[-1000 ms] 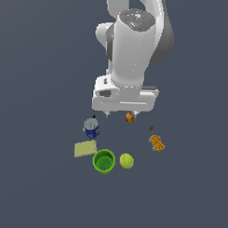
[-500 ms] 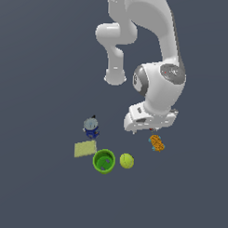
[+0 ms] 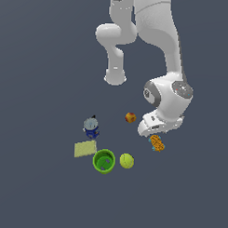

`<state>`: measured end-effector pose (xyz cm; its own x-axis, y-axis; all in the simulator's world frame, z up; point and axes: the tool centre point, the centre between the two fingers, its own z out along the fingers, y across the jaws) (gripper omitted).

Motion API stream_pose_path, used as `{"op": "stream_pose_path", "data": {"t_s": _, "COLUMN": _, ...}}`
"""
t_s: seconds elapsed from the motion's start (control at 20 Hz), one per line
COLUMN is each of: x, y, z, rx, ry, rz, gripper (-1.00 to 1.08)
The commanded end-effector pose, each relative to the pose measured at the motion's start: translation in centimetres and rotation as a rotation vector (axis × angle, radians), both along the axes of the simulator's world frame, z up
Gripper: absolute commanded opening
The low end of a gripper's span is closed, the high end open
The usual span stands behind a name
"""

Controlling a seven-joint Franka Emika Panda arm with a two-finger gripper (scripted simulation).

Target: Pick up a designated object from a clutter of objects.

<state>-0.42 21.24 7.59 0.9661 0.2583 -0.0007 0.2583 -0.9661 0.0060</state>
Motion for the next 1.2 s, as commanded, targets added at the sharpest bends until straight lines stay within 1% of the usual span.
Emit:
{"op": "stream_pose_path", "data": {"t_s": 0.0, "x": -0.4, "y": 0.8, "z": -0.8, "rx": 0.004, "ry": 0.0, "rz": 0.007, "gripper": 1.0}}
{"op": "stream_pose_path", "data": {"t_s": 0.4, "x": -0.5, "y": 1.0, "z": -1.5, "rx": 0.005, "ry": 0.002, "rz": 0.01, "gripper": 1.0}}
{"op": "stream_pose_path", "data": {"t_s": 0.85, "x": -0.6, "y": 1.0, "z": -5.4, "rx": 0.005, "ry": 0.001, "rz": 0.011, "gripper": 1.0}}
{"op": "stream_pose_path", "data": {"t_s": 1.1, "x": -0.6, "y": 1.1, "z": -6.1, "rx": 0.005, "ry": 0.001, "rz": 0.011, "gripper": 1.0}}
{"op": "stream_pose_path", "data": {"t_s": 1.15, "x": -0.6, "y": 1.1, "z": -6.1, "rx": 0.005, "ry": 0.001, "rz": 0.011, "gripper": -1.0}}
